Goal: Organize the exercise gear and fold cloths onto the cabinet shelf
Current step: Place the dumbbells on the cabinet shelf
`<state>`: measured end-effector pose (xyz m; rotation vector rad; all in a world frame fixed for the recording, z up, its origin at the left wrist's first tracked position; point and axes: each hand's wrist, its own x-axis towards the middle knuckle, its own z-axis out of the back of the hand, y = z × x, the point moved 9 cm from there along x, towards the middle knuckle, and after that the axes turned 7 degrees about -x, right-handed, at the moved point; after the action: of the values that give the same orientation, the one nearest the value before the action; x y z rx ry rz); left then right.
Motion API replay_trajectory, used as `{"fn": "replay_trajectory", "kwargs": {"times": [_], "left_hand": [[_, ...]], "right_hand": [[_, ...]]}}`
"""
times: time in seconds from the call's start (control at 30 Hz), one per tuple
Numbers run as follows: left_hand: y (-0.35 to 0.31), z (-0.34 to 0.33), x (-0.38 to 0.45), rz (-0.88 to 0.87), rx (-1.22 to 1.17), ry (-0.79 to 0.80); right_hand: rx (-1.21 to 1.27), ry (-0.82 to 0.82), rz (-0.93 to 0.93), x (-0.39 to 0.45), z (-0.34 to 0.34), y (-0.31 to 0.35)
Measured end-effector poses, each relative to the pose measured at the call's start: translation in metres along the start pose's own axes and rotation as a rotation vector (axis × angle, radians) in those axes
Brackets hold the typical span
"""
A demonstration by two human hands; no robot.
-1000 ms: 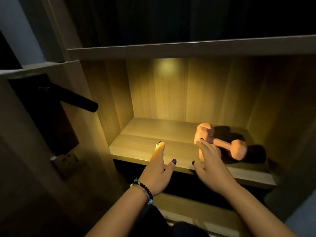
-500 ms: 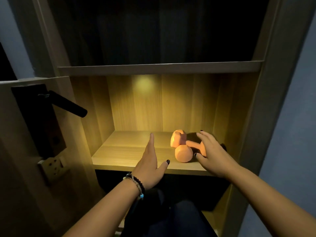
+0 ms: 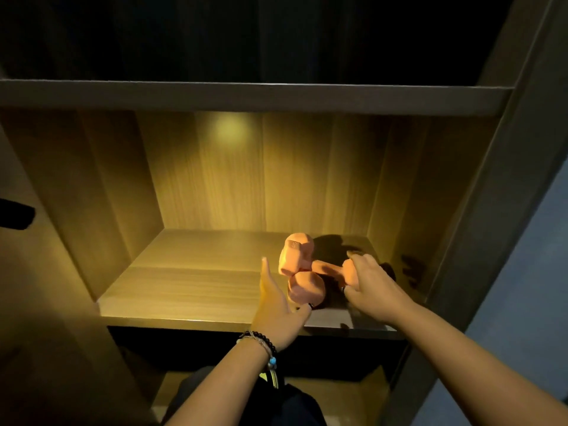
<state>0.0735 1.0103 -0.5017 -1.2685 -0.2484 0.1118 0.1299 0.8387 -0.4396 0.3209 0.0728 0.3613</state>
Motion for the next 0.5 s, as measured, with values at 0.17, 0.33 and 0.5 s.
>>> {"fn": "replay_trajectory", "kwargs": {"times": [0.17, 0.33, 0.5], "left_hand": [[0.026, -0.018, 0.036, 0.004, 0.078, -0.051], [0.045, -0.031, 0.050, 0.006, -0.039, -0.129], [0.052, -0.038, 0.059, 0.073, -0.218, -0.233]], "right_hand": [[-0.025, 0.031, -0.071, 0.046, -0.021, -0.021], [-0.135, 0.161, -0.060, 0.089, -0.051, -0.036], [-0.340, 0.138, 0.010, 0.110, -0.067, -0.040]]}}
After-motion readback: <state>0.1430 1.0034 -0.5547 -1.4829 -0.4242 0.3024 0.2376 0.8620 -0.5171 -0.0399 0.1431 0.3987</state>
